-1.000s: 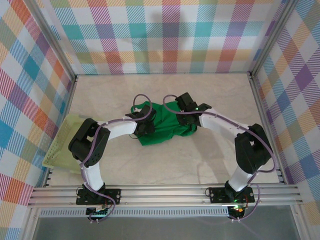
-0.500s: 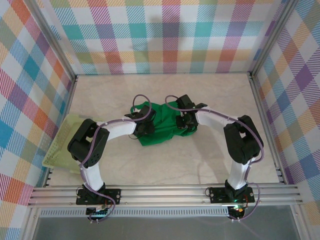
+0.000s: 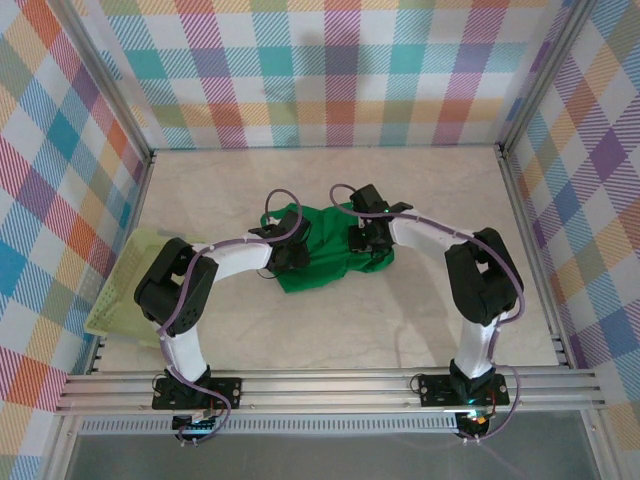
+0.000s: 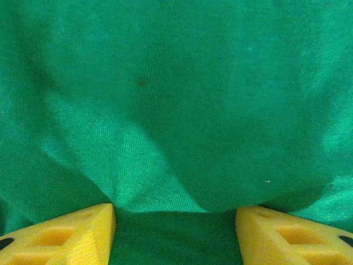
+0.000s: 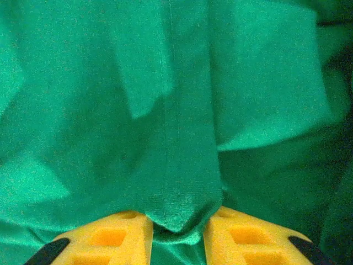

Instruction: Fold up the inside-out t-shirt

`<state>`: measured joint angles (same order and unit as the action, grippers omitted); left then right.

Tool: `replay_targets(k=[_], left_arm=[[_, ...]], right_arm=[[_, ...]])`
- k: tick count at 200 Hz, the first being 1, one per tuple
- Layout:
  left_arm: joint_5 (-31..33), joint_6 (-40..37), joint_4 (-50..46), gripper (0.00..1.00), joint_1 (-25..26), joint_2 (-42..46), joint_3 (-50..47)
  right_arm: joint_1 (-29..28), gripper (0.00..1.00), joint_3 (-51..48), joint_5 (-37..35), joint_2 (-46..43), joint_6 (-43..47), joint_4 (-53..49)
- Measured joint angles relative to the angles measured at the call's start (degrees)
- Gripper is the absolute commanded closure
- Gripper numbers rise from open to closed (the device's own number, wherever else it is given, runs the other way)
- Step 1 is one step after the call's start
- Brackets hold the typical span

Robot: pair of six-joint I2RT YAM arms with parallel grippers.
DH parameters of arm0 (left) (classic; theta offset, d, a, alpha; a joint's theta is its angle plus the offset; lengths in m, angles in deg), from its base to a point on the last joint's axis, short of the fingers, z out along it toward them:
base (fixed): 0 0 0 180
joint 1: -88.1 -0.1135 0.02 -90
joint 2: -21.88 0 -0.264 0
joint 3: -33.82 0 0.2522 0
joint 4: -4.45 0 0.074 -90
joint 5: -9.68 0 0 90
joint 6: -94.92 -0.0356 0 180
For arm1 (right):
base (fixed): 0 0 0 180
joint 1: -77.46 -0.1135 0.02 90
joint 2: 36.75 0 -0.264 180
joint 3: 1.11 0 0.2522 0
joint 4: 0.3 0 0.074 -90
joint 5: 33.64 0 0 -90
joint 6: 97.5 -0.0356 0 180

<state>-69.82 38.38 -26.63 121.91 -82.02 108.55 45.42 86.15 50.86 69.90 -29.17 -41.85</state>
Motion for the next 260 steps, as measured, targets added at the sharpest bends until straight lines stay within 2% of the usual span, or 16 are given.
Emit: replay_targets(k=[18, 59, 85, 97, 137, 148, 164, 183, 194, 210, 238, 260], left_arm=[[-0.2, 0.0, 0.0, 0.4, 0.0, 0.1, -0.1], [-0.3, 0.0, 0.0, 0.4, 0.0, 0.2, -0.1], [-0.4, 0.0, 0.0, 0.4, 0.0, 0.2, -0.1], [-0.4, 0.0, 0.0, 0.4, 0.0, 0.2, -0.1], [-0.4, 0.0, 0.3, 0.4, 0.0, 0.4, -0.5], [-0.5, 0.0, 0.4, 0.41, 0.0, 0.6, -0.7], [-0.4, 0.0, 0.5, 0.41, 0.0, 0.6, -0.8], [-0.5, 0.0, 0.5, 0.41, 0.0, 0.7, -0.8], [-0.4, 0.0, 0.5, 0.41, 0.0, 0.7, -0.8], [-0.5, 0.0, 0.5, 0.41, 0.0, 0.9, -0.8], [-0.4, -0.1, -1.7, 0.39, 0.0, 3.0, -0.9], [-0.1, -1.3, -4.7, 0.32, -0.3, 7.4, 0.0]], right_arm=[[0.0, 0.87, 0.1, -0.5, 0.5, 0.3, -0.3], [-1.5, 1.0, 0.2, -4.1, -1.0, 5.2, -1.0], [-4.4, 1.0, 0.2, -6.8, -5.5, 10.5, -0.9], [-5.4, 0.96, -0.4, -7.3, -8.7, 12.9, 0.4], [-6.7, 0.92, -8.4, -6.8, -18.5, 20.6, 7.9], [-6.7, 0.88, -10.1, -7.1, -18.8, 22.1, 9.1], [-6.7, 0.74, -11.6, -9.0, -17.9, 23.2, 9.9], [-6.7, 0.63, -11.9, -11.6, -16.5, 24.2, 9.9], [-6.4, 0.52, -12.4, -12.4, -16.5, 24.0, 10.3], [-5.8, 0.43, -14.1, -12.0, -17.7, 22.6, 11.3], [-3.0, 0.35, -15.6, -9.2, -21.1, 18.8, 11.2], [-0.1, 0.36, -11.6, -7.9, -19.8, 14.2, 9.6]])
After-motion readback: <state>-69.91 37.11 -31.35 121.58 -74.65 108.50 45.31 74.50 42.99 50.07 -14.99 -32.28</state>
